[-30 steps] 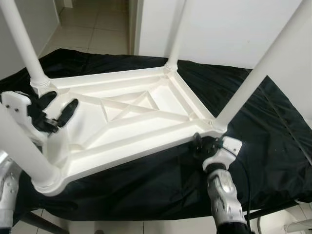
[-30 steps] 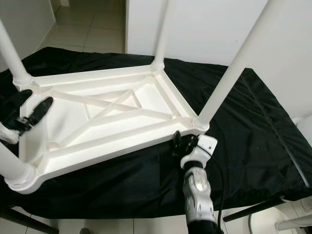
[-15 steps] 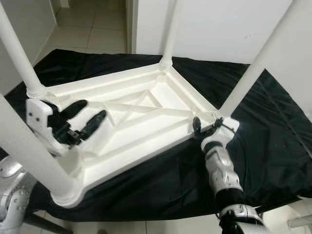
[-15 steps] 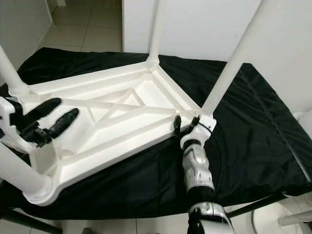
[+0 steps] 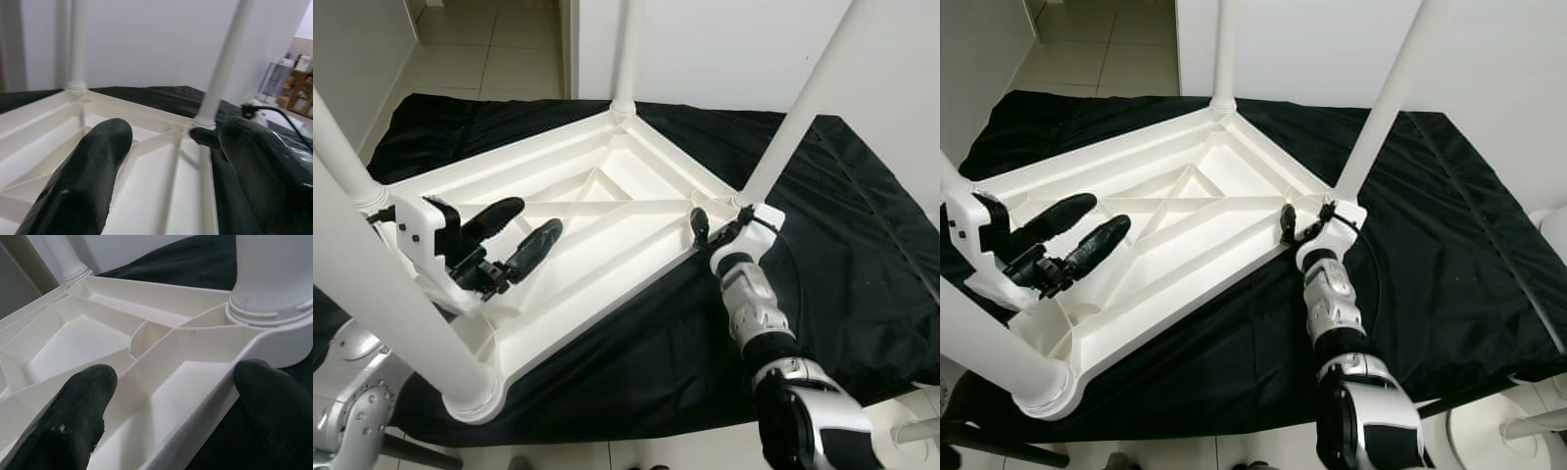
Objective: Building children table
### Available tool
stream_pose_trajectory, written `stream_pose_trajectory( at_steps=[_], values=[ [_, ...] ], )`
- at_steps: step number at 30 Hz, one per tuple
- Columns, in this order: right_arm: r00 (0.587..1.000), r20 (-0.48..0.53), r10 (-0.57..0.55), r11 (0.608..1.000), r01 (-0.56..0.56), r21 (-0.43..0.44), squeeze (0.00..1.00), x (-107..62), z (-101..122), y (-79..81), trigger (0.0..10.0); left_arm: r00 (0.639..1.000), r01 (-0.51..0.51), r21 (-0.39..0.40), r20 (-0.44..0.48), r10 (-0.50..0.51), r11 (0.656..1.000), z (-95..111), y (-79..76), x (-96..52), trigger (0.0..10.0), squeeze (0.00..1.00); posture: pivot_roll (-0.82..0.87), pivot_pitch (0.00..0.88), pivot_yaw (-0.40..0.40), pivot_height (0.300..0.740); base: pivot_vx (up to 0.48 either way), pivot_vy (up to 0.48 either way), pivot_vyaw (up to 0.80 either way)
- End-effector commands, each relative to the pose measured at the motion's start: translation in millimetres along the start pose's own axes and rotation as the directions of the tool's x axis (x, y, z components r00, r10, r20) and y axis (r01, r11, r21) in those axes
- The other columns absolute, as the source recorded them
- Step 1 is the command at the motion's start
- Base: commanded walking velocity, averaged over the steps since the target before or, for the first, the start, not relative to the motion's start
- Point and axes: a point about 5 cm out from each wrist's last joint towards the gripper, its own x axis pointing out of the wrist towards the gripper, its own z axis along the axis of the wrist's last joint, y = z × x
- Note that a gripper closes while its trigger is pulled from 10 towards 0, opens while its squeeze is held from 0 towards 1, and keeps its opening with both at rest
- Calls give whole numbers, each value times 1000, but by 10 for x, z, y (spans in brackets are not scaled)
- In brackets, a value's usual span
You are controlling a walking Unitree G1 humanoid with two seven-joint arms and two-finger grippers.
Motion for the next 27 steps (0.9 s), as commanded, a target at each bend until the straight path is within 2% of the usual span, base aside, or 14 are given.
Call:
stream_pose_trajectory(
  at_steps=[1, 2, 5, 6, 11, 16, 18, 19, 23, 24, 25, 26, 27],
  values=[
    [1000, -19, 13, 998, -14, -54, 0, 18, -26, 44, 10000, 999, 48, -40, -1, -48, 998, -9, -128, 32, 10000, 0, 110, 108, -32, 740, 0, 0, 0],
    [999, -39, 15, 994, -19, -106, 0, 12, -55, 43, 10000, 998, 58, -56, 3, -58, 997, -7, -160, 36, 10000, 0, 110, 108, -32, 740, 0, 0, 0],
    [998, -53, 18, 990, -25, -137, 0, 10, -79, 40, 10000, 998, 62, -66, 4, -62, 996, -2, -179, 37, 10000, 0, 110, 108, -32, 740, 0, 0, 0],
    [998, -62, 24, 988, -33, -149, 0, -1, -100, 21, 10000, 997, 78, -92, 11, -78, 993, 4, -219, 43, 10000, 0, 98, 111, -21, 740, 0, 0, 0],
    [996, -61, 72, 990, -79, -118, 0, 42, -42, 4, 10000, 990, 142, -154, 37, -138, 978, 17, -343, 112, 10000, 0, 73, 110, -3, 740, 0, 0, 0],
    [992, -67, 110, 989, -116, -88, 0, 78, -13, 50, 10000, 987, 156, -163, 46, -151, 974, 24, -369, 156, 10000, 0, 71, 108, 1, 740, 0, 0, 0],
    [986, -77, 148, 986, -153, -69, 0, 96, -9, 112, 10000, 986, 164, -166, 52, -158, 972, 29, -385, 181, 10000, 0, 72, 107, 5, 740, 0, 0, 0],
    [976, -85, 201, 977, -206, -52, 0, 120, -4, 219, 10000, 984, 175, -177, 56, -167, 969, 30, -412, 205, 10000, 0, 75, 105, 8, 740, 0, 0, 0],
    [960, -109, 259, 962, -267, -65, 0, 134, -16, 337, 10000, 984, 179, -190, 57, -171, 965, 36, -431, 210, 10000, 0, 73, 106, 11, 740, 0, 0, 0],
    [947, -133, 291, 950, -303, -80, 0, 133, -41, 396, 10000, 983, 182, -194, 56, -174, 964, 37, -443, 211, 10000, 0, 77, 106, 11, 740, 0, 0, 0],
    [930, -170, 325, 928, -348, -132, 0, 125, -78, 466, 10000, 983, 185, -200, 54, -177, 962, 36, -452, 211, 10000, 0, 77, 106, 11, 740, 0, 0, 0],
    [930, -170, 325, 928, -348, -132, 0, 125, -78, 466, 10000, 983, 185, -200, 54, -177, 962, 36, -452, 211, 10000, 0, 77, 106, 11, 740, 0, 0, 0],
    [919, -194, 344, 911, -377, -167, 0, 118, -104, 505, 10000, 982, 187, -204, 52, -179, 961, 35, -457, 212, 10000, 0, 77, 106, 11, 740, 0, 0, 0]
  ],
)
